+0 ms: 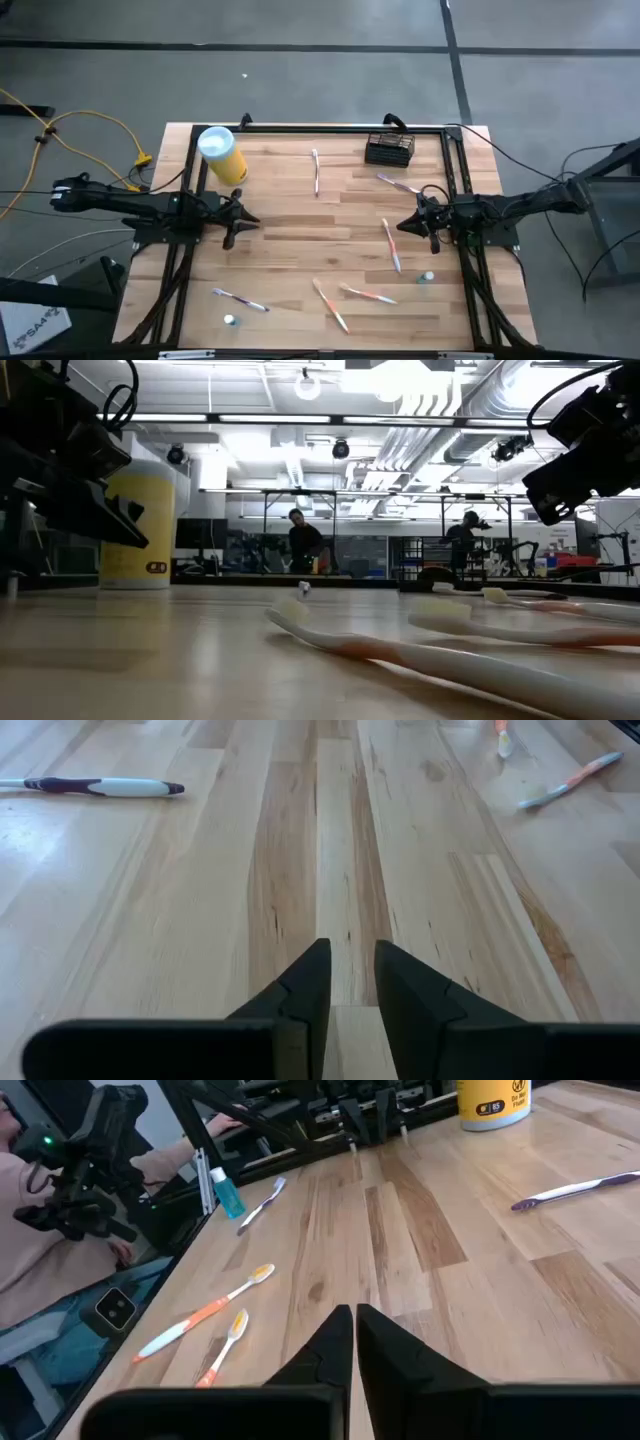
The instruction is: Pick & Place toothbrushing station
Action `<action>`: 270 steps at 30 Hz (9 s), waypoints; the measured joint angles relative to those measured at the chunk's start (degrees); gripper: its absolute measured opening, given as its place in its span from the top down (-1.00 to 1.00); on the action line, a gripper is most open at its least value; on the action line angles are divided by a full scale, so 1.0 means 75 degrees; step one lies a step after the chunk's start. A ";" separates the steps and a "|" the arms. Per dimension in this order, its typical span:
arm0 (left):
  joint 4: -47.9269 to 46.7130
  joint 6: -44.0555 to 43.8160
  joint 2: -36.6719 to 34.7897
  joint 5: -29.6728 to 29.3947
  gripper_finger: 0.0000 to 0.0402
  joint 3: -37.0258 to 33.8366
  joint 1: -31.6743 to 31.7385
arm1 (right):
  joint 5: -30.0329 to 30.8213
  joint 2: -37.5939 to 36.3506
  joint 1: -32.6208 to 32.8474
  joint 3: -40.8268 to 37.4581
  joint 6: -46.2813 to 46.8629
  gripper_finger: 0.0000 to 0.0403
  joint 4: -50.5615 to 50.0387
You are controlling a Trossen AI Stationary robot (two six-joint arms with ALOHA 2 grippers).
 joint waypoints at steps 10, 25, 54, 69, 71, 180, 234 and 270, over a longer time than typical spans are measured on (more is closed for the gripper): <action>0.0001 0.0002 -0.0002 0.0003 0.62 0.0000 0.0000 | 0.0000 0.0000 0.0003 0.0000 -0.0003 0.94 -0.0003; -0.0001 -0.0001 -0.0001 0.0003 0.62 0.0000 0.0000 | 0.0000 0.0000 0.0001 0.0000 -0.0003 0.94 -0.0003; 0.0001 0.0001 0.0001 0.0000 0.62 0.0000 -0.0002 | 0.0000 0.0000 0.0002 0.0000 0.0000 0.94 -0.0003; 0.0001 0.0002 -0.0002 0.0000 0.62 0.0000 0.0000 | 0.0000 0.0000 0.0003 0.0000 -0.0003 0.94 0.0000; -0.0001 -0.0001 0.0001 0.0002 0.62 0.0000 -0.0001 | 0.0000 0.0000 0.0002 0.0000 -0.0001 0.94 -0.0002; -0.0001 -0.0001 -0.0001 0.0003 0.62 0.0000 -0.0002 | 0.1661 0.4507 0.2731 0.6140 -0.0869 0.94 -0.7216; 0.0000 0.0000 0.0001 0.0001 0.62 0.0000 -0.0001 | 0.2524 0.6341 0.6263 0.6140 0.3390 0.06 -0.7481; -0.0002 0.0002 0.0001 0.0003 0.62 0.0000 0.0000 | 0.2696 0.7632 0.6948 0.6135 0.4150 0.07 -0.7256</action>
